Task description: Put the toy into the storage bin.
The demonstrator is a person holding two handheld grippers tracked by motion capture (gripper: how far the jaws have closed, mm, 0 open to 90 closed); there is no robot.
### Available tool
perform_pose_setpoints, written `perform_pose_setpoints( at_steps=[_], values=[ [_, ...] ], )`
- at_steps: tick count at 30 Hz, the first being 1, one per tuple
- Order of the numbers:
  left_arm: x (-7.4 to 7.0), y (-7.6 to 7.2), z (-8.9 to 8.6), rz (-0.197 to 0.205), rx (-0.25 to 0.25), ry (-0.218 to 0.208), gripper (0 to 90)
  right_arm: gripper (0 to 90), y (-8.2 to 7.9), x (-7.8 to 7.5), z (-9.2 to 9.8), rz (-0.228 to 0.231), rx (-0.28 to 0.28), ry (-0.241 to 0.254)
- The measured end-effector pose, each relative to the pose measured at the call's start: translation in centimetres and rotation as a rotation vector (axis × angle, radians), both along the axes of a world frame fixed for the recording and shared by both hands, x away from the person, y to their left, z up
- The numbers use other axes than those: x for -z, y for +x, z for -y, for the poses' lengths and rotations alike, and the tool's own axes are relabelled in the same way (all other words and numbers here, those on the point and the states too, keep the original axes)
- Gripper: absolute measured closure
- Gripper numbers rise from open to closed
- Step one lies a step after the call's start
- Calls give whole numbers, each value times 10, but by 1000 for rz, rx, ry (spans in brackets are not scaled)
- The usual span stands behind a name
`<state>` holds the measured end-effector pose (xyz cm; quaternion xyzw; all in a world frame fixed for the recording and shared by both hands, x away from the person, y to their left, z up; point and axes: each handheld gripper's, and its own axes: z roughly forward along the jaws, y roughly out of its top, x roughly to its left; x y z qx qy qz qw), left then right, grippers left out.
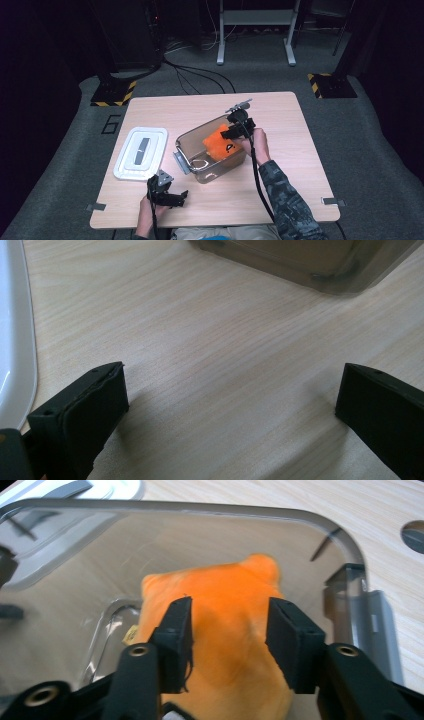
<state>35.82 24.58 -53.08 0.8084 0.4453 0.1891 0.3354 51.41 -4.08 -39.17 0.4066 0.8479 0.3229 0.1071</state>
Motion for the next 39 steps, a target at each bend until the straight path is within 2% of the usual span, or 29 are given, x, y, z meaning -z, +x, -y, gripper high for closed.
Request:
perform_pose_setpoints(
  at_steps=[3, 7, 14, 15, 16, 17, 18, 19, 20, 21, 22, 24, 27, 28, 32, 39],
  values=[
    [0, 0, 0, 0, 0, 0, 1, 614, -1, 0, -2, -8, -12, -16],
    [0, 0, 0, 0, 0, 0, 1, 691, 3, 5, -4, -8, 5, -54],
    [0, 0, 0, 1, -1, 0, 1, 710, 6, 10, -4, -33, 16, -50],
    [0, 0, 0, 1, 0, 1, 1, 670, 6, 10, -3, -31, 18, -42],
    [0, 0, 0, 1, 0, 1, 1, 670, 6, 10, -3, -31, 18, -42],
    [0, 0, 0, 0, 0, 0, 1, 616, 5, 7, -2, -19, 13, -27],
    [0, 0, 0, 0, 0, 0, 1, 616, 5, 7, -2, -19, 13, -27],
    [0, 0, 0, 0, 0, 0, 1, 563, 3, 5, 1, -2, 18, -10],
    [0, 0, 0, 0, 0, 0, 2, 563, 3, 5, 1, -2, 18, -10],
    [0, 0, 0, 0, 0, 0, 2, 529, 3, 4, 2, -3, 12, 2],
    [0, 0, 0, 0, 0, 0, 1, 428, 0, 0, 5, 9, 10, 27],
    [0, 0, 0, 0, 0, 0, 1, 408, -1, -1, 6, 20, 16, 29],
    [0, 0, 0, -3, 3, 0, 1, 292, -7, -9, 12, 56, 18, 47],
    [0, 0, 0, -3, 3, 0, 1, 292, -7, -9, 12, 56, 18, 47],
    [0, 0, 0, -3, 3, 0, 1, 174, -12, -15, 25, 92, 45, 68],
    [0, 0, 0, -2, 3, -1, 1, 71, -17, -19, 47, 139, 67, 84]
  ],
)
